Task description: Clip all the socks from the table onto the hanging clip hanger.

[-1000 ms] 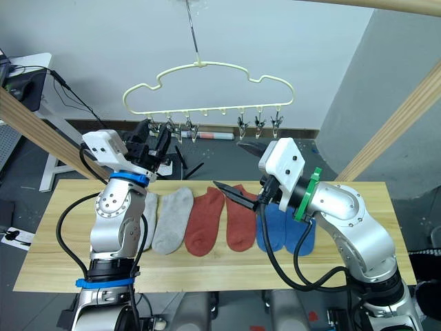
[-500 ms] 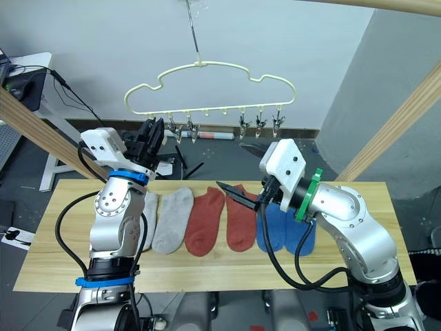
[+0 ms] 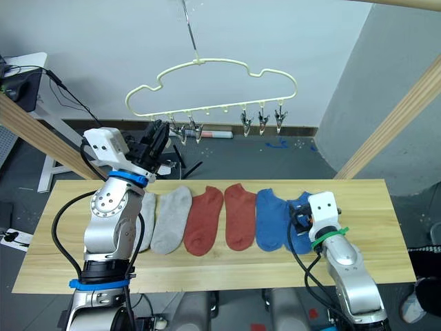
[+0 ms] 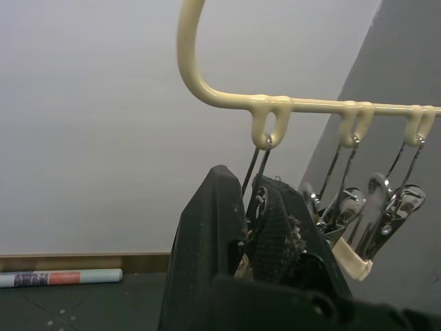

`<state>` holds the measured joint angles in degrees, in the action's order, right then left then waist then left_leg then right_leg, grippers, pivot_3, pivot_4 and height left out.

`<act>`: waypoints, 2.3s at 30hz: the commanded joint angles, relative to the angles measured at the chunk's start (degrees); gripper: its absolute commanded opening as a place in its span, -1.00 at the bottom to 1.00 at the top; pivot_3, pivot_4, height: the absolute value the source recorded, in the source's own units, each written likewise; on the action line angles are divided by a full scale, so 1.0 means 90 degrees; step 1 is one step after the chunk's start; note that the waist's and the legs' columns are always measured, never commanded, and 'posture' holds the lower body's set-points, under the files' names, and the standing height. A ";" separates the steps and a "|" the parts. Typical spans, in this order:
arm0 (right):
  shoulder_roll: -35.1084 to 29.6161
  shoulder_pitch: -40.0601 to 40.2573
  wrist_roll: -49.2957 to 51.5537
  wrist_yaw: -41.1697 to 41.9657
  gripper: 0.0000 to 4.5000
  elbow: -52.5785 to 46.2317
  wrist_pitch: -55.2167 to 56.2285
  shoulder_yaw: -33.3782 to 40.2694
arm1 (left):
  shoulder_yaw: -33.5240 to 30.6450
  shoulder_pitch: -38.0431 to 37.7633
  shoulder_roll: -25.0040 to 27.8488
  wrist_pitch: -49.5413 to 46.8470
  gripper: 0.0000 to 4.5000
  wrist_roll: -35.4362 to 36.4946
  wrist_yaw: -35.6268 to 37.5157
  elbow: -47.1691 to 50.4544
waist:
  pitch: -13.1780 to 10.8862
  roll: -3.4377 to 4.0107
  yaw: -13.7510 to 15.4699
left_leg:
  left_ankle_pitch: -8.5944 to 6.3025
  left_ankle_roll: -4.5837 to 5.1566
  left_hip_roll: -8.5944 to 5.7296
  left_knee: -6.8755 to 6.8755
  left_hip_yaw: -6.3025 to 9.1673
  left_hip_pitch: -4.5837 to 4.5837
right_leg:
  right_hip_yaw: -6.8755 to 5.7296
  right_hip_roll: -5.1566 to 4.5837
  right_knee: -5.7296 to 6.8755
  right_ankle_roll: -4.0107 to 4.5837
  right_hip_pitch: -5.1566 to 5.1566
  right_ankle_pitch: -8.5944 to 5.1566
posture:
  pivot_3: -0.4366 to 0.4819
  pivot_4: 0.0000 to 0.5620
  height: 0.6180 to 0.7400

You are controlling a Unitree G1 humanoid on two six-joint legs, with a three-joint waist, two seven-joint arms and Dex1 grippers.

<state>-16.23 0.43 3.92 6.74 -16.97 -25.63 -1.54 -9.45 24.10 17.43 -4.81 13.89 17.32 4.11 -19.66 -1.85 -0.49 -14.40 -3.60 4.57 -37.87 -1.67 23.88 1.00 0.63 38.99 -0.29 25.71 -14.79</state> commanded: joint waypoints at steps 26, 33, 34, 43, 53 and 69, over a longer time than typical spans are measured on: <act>0.0741 -0.0558 -0.0176 -0.0174 -1.00 0.1323 0.0372 0.0199 | -0.0261 -0.0187 0.0368 -0.1118 -0.88 0.0826 0.0437 0.0746 | -0.0098 0.0016 -0.0008 | 0.0010 -0.0021 0.0003 0.0003 -0.0002 0.0011 | 0.0009 0.0003 0.0000 -0.0001 0.0012 -0.0001 | -0.11 0.45 0.36; -0.0018 -0.1182 -0.0396 0.1128 -1.00 -0.0497 -0.0021 -0.1193 | -0.0781 -0.0010 0.0811 -0.2732 -0.88 0.2431 0.0873 0.1153 | -0.0140 0.0032 -0.0158 | 0.0013 -0.0026 0.0004 0.0003 -0.0005 0.0011 | 0.0007 0.0005 0.0002 -0.0003 0.0017 -0.0001 | -0.10 0.44 0.36; 0.0015 -0.1383 -0.0412 0.1228 -1.00 -0.0563 -0.0090 -0.1394 | -0.0869 0.0024 0.0850 -0.2954 -0.88 0.2648 0.0849 0.1183 | -0.0149 0.0032 -0.0168 | 0.0014 -0.0028 0.0006 0.0003 -0.0005 0.0011 | 0.0006 0.0009 0.0004 -0.0003 0.0019 0.0000 | -0.10 0.43 0.36; 0.1342 -0.3632 -0.1034 0.1267 -1.00 0.1307 0.0260 -0.2705 | -0.1218 0.0238 0.1001 -0.4347 -0.88 0.3931 0.0418 0.1429 | -0.0165 0.0016 -0.0134 | 0.0021 -0.0040 0.0004 -0.0002 0.0005 0.0050 | -0.0001 0.0004 0.0003 -0.0001 0.0048 0.0001 | -0.08 0.37 0.36; 0.2213 -0.4140 -0.1257 0.1132 -1.00 0.2172 0.0839 -0.2794 | -0.1203 0.0160 0.1030 -0.4382 -0.88 0.4029 0.0230 0.1595 | -0.0165 0.0012 -0.0101 | 0.0020 -0.0043 0.0001 -0.0003 0.0016 0.0073 | -0.0028 -0.0038 0.0003 0.0021 0.0054 0.0013 | -0.04 0.33 0.36; 0.2376 -0.3780 -0.1349 0.1110 -1.00 0.1503 0.0576 -0.2791 | -0.1067 0.0074 0.0874 -0.3701 -0.88 0.3452 0.0061 0.1579 | -0.0165 0.0011 -0.0103 | 0.0020 -0.0044 0.0001 -0.0005 0.0019 0.0074 | -0.0031 -0.0038 0.0008 0.0028 0.0054 0.0018 | -0.05 0.31 0.36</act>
<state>3.92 -33.98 -7.98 16.93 0.13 -20.66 -26.02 -18.82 25.22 25.41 -39.31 45.27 18.07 16.35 -21.15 -1.75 -1.42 -14.22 -3.99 4.59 -37.91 -1.50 24.54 0.72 0.28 39.06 -0.04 26.19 -14.63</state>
